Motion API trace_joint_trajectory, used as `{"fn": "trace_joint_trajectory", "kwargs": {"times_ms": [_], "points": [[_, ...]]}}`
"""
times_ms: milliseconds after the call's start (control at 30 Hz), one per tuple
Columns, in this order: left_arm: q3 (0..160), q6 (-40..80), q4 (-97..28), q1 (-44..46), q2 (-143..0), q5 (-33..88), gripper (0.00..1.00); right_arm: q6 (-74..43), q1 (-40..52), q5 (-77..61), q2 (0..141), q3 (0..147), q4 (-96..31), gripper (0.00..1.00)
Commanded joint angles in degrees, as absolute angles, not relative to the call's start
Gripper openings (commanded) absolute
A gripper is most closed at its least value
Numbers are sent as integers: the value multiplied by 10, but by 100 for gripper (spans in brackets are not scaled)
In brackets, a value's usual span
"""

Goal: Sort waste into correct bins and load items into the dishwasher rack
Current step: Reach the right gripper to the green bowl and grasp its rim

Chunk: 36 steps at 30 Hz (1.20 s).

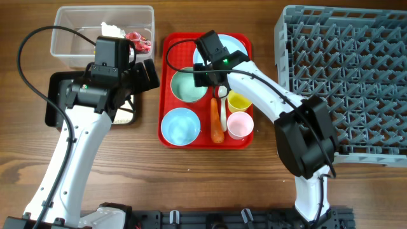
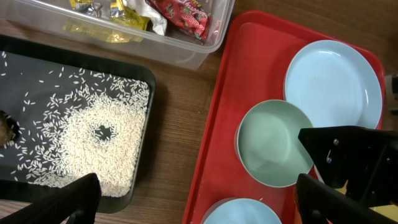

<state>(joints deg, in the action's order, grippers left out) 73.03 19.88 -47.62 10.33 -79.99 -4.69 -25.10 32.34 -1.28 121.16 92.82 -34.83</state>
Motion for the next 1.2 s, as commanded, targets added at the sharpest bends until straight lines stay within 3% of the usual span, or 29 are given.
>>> {"fn": "trace_joint_trajectory", "kwargs": {"times_ms": [0, 133, 300, 367, 1167], "points": [[730, 204, -476, 100, -804, -50, 100, -261, 325, 6, 1233, 925, -336, 47], [730, 204, -476, 100, -804, -50, 100, -262, 325, 6, 1236, 925, -334, 45], [730, 204, -476, 100, -804, -50, 100, -272, 325, 5, 1236, 925, -331, 17], [730, 204, -476, 100, -804, -50, 100, -272, 325, 3, 1236, 925, -330, 11], [730, 204, -476, 100, -804, -50, 100, -271, 325, -15, 1253, 921, -335, 19]]}}
